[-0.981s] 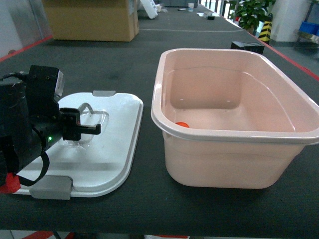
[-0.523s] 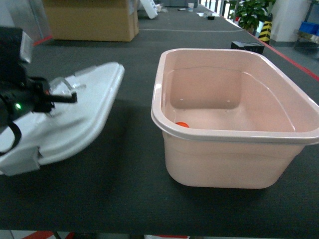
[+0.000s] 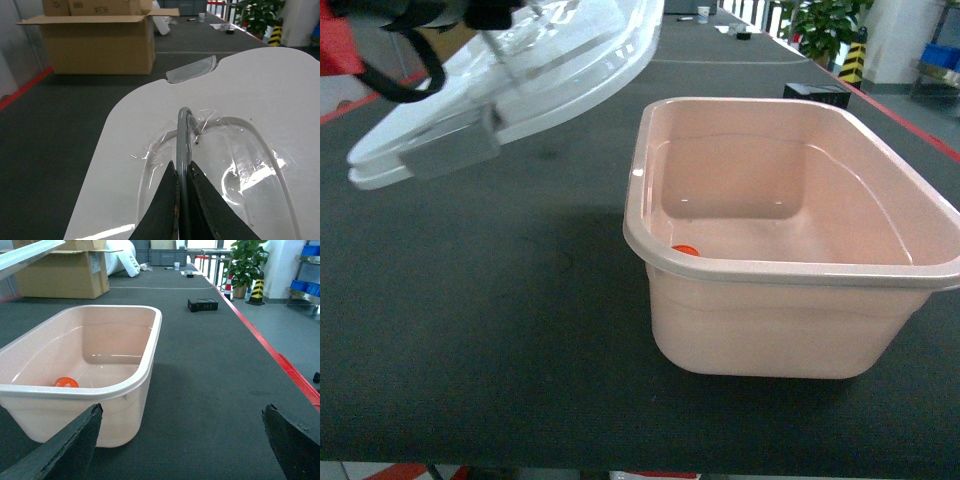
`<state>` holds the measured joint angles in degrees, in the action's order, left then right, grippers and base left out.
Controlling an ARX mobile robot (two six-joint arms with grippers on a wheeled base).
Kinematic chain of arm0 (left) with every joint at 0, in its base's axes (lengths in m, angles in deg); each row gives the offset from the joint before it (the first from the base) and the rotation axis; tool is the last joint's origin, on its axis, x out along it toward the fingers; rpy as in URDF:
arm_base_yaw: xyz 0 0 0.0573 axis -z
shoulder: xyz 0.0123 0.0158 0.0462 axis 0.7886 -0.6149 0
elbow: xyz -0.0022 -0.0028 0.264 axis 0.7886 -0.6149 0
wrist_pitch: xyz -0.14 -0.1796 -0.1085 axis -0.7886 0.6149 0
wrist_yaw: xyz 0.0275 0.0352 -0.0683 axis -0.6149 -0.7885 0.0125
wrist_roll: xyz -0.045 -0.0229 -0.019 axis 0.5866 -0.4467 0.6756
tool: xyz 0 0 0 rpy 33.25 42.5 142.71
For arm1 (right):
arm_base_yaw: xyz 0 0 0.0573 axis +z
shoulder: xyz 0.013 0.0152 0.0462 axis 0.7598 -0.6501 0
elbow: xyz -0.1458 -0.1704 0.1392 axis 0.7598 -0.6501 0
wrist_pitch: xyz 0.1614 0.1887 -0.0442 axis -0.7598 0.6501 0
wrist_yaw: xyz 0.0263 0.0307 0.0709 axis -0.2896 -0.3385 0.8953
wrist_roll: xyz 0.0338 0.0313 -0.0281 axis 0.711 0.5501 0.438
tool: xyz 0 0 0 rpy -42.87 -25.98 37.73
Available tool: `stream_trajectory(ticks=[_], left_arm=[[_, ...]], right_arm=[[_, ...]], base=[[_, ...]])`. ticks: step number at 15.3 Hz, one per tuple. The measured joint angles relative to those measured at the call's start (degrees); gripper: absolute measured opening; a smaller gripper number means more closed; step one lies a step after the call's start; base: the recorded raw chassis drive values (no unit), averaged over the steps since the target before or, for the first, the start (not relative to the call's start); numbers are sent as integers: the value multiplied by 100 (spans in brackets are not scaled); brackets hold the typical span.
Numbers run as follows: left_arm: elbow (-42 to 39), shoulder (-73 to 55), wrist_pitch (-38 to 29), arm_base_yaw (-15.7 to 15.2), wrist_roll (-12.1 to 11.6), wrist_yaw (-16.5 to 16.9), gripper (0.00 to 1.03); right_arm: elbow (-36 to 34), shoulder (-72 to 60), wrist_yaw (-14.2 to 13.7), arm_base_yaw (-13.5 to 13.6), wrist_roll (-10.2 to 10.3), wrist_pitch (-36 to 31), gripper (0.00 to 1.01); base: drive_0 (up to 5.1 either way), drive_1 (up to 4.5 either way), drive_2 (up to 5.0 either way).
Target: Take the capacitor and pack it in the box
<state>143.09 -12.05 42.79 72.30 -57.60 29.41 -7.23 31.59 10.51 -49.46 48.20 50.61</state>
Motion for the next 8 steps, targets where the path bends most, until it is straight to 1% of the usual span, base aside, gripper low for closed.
stream_trajectory(ticks=[1,2,5,6,8], left_arm=[[352,-175,284,249,90,-122,2],[678,-380,476,479,125,-251,2],[1314,-951,861,1025,144,-470,2],[1478,-1049,997,1152,142,-503,2],[1849,-1207,1235,1364,140,-680,2]], right_arm=[[0,0,0,0,0,2,98],[0,0,0,0,0,2,98],[0,0,-2,0,2,2,98],[0,0,0,0,0,2,98],[0,0,-2,0,0,2,98]], base=[[0,0,0],[0,0,0],[0,0,0],[0,0,0],[0,0,0]])
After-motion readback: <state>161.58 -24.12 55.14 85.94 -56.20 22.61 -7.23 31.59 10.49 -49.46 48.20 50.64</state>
